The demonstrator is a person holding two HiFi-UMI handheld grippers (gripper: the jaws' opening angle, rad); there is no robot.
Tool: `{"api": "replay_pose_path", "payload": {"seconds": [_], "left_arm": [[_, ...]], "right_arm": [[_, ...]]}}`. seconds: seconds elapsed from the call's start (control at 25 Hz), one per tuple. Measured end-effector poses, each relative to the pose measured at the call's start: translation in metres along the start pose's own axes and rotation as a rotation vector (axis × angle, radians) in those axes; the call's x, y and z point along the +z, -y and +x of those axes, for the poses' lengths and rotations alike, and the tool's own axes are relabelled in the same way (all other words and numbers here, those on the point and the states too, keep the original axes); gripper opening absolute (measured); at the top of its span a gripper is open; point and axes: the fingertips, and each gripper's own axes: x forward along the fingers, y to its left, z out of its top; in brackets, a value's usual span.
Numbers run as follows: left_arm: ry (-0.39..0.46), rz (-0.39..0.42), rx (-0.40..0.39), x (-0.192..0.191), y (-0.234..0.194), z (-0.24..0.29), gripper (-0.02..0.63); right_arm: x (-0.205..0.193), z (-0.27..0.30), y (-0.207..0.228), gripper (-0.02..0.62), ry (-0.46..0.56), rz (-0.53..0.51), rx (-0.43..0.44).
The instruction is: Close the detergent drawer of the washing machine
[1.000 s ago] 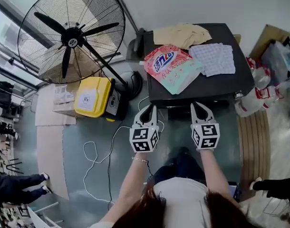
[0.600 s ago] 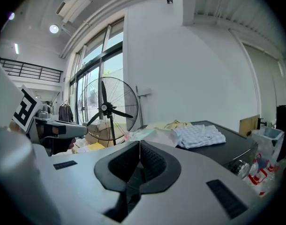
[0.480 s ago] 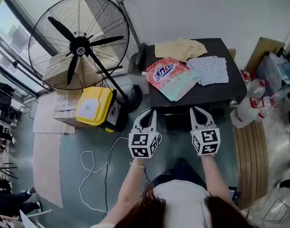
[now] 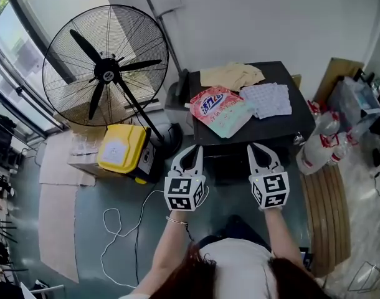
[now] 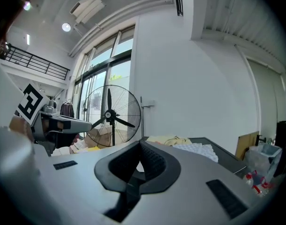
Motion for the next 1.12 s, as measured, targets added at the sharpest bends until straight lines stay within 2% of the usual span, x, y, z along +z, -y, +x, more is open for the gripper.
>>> {"api": "replay_pose_path", "payload": {"seconds": [0.4,0.72,1.12], "left_arm": [[0.03,0.005,-0.013,0.015,0.002,-0.026,0.018],[0.055,0.012,-0.018,0.021,0.002,-0.042,0.018],[0.056,0.033,-0.037,0.019,-0.002,-0.047,0.018]], "right_arm": [[0.025,-0.022,-0.014,0.028,0.038,-0.036,-0.036],[0.037,-0.035,-0.028,0.028,0.052,-0.108,-0.069],[0.041,-0.04,-0.035,0.028,0.064,-0.104,-0.098]]}}
